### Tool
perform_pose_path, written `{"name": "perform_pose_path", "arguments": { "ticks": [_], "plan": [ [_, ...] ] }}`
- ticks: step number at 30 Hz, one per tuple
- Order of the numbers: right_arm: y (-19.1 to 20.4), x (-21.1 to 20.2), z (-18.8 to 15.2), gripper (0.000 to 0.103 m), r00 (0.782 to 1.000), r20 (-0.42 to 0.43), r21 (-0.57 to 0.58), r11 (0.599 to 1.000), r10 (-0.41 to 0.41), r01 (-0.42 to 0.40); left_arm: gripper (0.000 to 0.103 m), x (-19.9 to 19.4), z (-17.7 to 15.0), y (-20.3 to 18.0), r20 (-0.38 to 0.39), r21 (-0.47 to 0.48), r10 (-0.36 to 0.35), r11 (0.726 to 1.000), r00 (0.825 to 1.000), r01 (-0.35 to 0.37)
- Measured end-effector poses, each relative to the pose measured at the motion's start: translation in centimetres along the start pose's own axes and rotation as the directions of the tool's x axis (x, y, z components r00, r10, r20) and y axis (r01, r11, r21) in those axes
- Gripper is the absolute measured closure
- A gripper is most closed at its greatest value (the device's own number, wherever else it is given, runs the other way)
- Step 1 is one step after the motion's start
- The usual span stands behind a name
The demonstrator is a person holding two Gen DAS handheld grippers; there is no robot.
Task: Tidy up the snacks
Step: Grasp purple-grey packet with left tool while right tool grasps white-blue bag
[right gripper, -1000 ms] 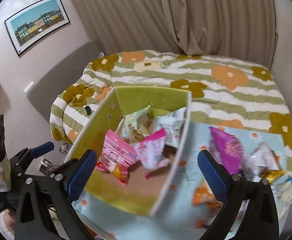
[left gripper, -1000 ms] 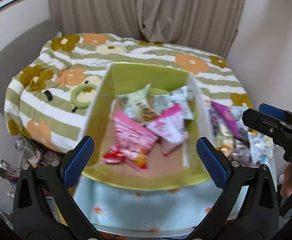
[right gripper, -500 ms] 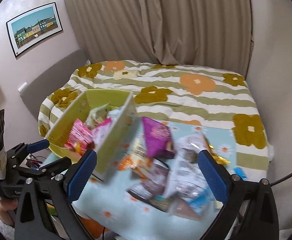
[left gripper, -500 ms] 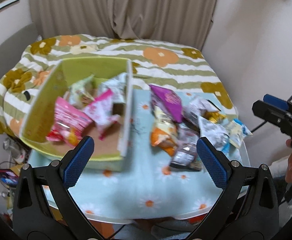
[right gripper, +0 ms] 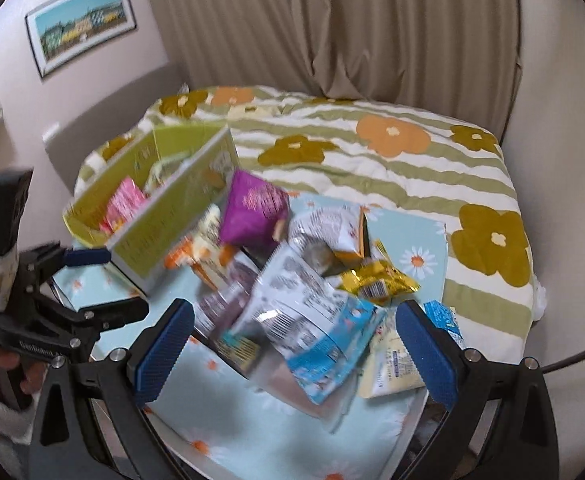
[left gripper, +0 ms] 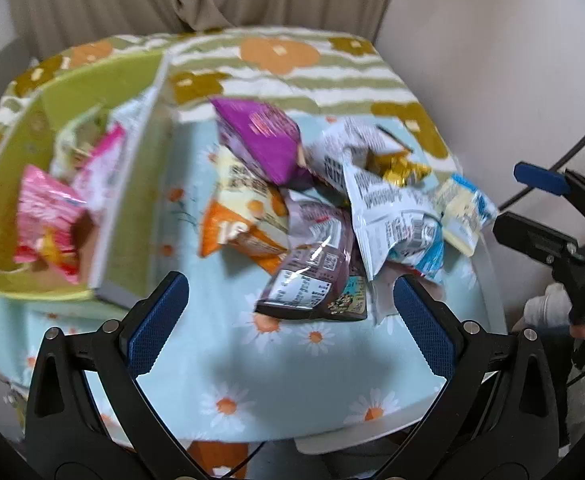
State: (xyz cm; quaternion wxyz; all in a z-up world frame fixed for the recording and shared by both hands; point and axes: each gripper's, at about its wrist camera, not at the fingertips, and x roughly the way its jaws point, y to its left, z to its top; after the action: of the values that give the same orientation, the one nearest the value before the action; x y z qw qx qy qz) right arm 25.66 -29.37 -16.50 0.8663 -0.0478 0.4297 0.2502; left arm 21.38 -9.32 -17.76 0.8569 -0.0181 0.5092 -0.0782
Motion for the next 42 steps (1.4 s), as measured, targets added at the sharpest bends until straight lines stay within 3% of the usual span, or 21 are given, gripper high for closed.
{"name": "perform_pose_path", "arguments": {
  "ticks": [8, 12, 19, 24, 28, 31, 42],
  "plan": [
    [-0.8, 5.1, -2.2, 0.002, 0.995, -0.094, -0.073, 0.997, -0.045, 0.038, 0.001, 6.0, 0.8, 0.0, -0.090, -0.006, -0.047, 0.999, 0.995, 0.047],
    [-0.3, 7.0, -2.6, 0.002, 0.989, -0.127, -0.167, 0.984, -0.074, 0.053, 0.002, 8.0, 1.0, -0.2, -0.130, 0.007, -0.055, 0.998, 0.990, 0.057],
    [0.6, 8.8, -3.0, 0.002, 0.985, -0.150, -0.327, 0.944, -0.090, 0.036, 0.014, 10.7, 1.6, -0.1, -0.187, 0.006, -0.080, 0.997, 0.979, 0.082],
    [1.3, 10.2, -2.9, 0.002, 0.980, -0.163, -0.402, 0.915, -0.115, 0.040, 0.015, 11.5, 1.9, -0.4, -0.202, 0.008, -0.113, 0.993, 0.973, 0.117],
    [1.4, 11.2, -2.8, 0.002, 0.980, -0.175, -0.406, 0.914, -0.096, 0.017, 0.037, 11.8, 1.6, -0.4, -0.224, 0.007, -0.152, 0.987, 0.963, 0.158],
    [1.4, 11.6, -2.8, 0.003, 0.979, -0.179, -0.408, 0.913, -0.095, 0.014, 0.041, 11.7, 1.5, -0.7, -0.227, 0.030, -0.147, 0.987, 0.963, 0.158],
    [2.2, 12.0, -2.8, 0.003, 0.979, -0.177, -0.439, 0.899, -0.102, 0.015, 0.043, 9.6, 0.2, 0.4, -0.222, 0.039, -0.135, 0.988, 0.966, 0.147]
  ]
}}
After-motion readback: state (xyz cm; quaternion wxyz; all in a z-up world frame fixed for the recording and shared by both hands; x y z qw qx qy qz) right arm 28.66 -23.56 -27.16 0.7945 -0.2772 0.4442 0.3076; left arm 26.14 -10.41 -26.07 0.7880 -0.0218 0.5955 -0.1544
